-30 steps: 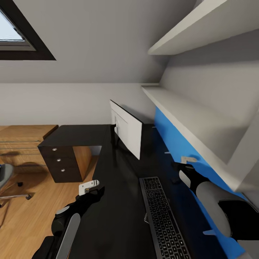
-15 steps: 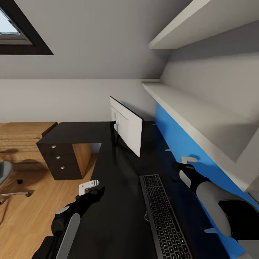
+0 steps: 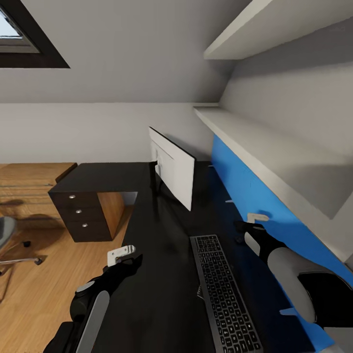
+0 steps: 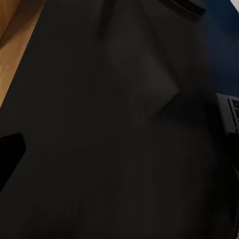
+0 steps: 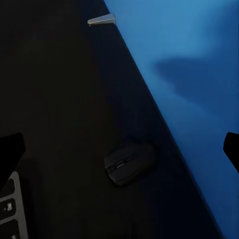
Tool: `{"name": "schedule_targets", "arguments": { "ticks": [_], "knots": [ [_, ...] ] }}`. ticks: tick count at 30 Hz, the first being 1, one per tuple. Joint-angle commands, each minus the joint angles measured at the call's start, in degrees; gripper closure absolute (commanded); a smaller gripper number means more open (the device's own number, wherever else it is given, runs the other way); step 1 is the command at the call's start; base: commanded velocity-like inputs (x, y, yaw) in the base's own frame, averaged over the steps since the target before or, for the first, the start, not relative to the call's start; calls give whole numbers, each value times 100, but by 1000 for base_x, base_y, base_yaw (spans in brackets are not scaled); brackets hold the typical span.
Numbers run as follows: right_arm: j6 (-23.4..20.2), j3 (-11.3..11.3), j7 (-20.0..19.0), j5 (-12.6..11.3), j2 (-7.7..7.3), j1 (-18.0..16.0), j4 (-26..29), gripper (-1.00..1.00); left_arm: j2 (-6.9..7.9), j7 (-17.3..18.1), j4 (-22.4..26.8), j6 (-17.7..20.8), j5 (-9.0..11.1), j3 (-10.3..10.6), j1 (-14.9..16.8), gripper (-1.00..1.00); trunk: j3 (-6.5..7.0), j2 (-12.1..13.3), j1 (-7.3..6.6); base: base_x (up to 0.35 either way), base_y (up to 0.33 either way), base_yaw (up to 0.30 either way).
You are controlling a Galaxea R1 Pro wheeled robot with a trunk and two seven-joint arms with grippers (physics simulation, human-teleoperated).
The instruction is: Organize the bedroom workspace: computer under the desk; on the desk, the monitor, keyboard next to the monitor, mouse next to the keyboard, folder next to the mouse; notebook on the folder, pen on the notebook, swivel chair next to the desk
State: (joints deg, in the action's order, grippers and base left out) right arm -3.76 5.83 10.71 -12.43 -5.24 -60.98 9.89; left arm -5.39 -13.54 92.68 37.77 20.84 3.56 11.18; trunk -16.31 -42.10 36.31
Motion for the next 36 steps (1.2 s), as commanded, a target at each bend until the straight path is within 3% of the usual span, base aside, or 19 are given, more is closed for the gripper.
{"name": "schedule_targets", "arguments": {
  "ticks": [1, 36],
  "knots": [
    [-37, 50, 28, -49, -1, -2, 13, -100, 0, -52, 7, 20, 61, 2, 3, -100, -12, -7, 1, 0, 0, 0],
    [191, 50, 37, -58, 21, -2, 49, -100, 89, -61, -4, 11, 34, -19, 6, -100, -22, -7, 1, 22, -14, 0]
  ]
}}
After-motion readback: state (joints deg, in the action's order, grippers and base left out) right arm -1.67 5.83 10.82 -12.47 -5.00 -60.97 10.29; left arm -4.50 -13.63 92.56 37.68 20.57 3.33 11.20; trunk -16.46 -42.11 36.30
